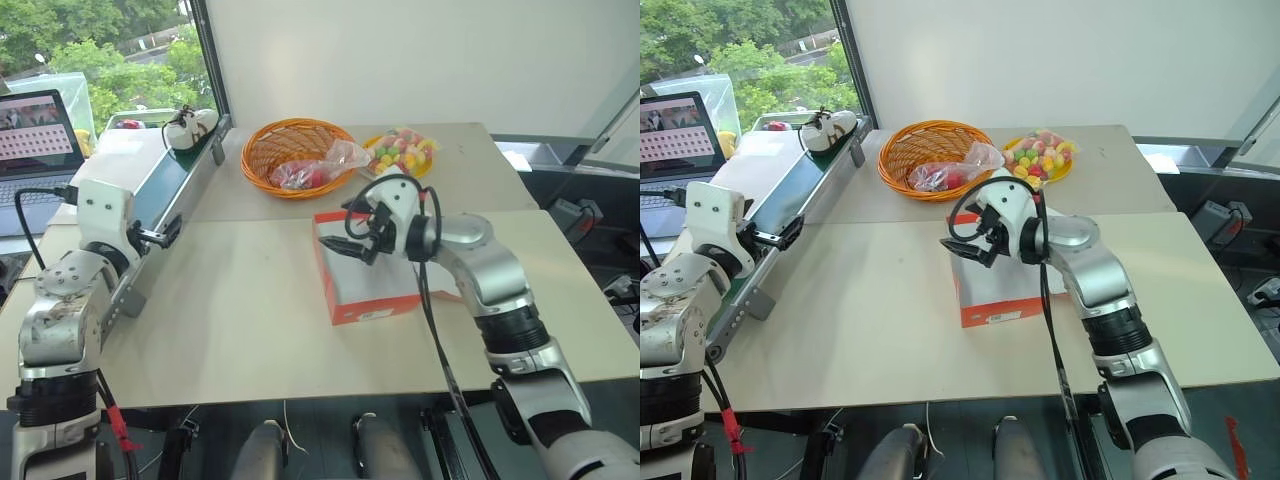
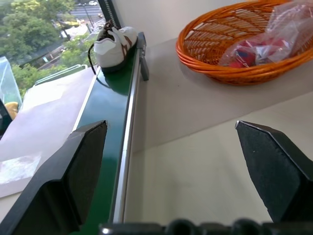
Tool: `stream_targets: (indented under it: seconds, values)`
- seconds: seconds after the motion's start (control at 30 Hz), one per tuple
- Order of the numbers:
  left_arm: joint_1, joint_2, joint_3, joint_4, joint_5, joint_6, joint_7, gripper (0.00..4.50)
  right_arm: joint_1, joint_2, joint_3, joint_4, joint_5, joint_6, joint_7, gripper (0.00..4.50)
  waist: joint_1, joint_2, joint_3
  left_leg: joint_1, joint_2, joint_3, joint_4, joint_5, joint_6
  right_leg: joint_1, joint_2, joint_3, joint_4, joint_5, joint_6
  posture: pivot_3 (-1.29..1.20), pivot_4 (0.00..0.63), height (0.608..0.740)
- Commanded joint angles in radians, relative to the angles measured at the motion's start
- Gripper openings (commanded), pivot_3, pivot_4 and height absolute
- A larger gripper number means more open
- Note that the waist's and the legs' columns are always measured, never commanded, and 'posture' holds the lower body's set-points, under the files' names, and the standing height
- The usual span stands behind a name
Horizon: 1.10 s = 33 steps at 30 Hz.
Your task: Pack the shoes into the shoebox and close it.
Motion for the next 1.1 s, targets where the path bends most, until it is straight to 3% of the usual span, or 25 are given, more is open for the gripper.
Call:
stream_targets:
  seconds: [0.03, 0.37, 0.7, 1.1]
  values:
    - [0.006, 0.001, 0.09, 0.017, 0.0, -0.047, 0.03, 4.5, -0.046, 0.034, -0.008, -0.024, 0.022, 0.009, -0.007, 4.49, 0.0, 0.0, 0.0, 0.0, 0.0, 0.0, 0.0, 0.0, 0.0, 0.0, 0.0, 0.0, 0.0, 0.0, 0.0, 0.0, 0.15, 0.74]
    - [0.063, 0.028, 0.206, 0.242, -0.041, -0.253, -0.094, 4.5, -0.035, 0.074, 0.004, -0.083, 0.028, 0.063, 0.001, 4.49, 0.004, 0.0, 0.0, 0.001, 0.0, 0.0, 0.0, 0.0, 0.0, 0.0, 0.0, 0.0, 0.0, 0.0, 0.0, 0.0, 0.15, 0.74]
    - [-0.014, 0.072, 0.173, 0.543, -0.035, -0.428, -0.208, 4.5, -0.006, 0.072, -0.003, -0.142, 0.027, 0.113, -0.014, 4.49, 0.003, -0.001, 0.0, 0.001, 0.0, 0.0, 0.0, 0.0, -0.001, 0.0, -0.001, -0.001, 0.0, 0.001, -0.001, 0.0, 0.15, 0.74]
    - [-0.079, 0.077, 0.129, 0.724, -0.017, -0.511, -0.234, 4.5, 0.027, 0.043, -0.018, -0.205, 0.029, 0.155, -0.036, 4.49, 0.004, -0.001, -0.001, 0.001, 0.0, 0.0, 0.0, 0.0, -0.001, 0.0, 0.0, -0.001, 0.001, 0.001, -0.001, 0.0, 0.15, 0.74]
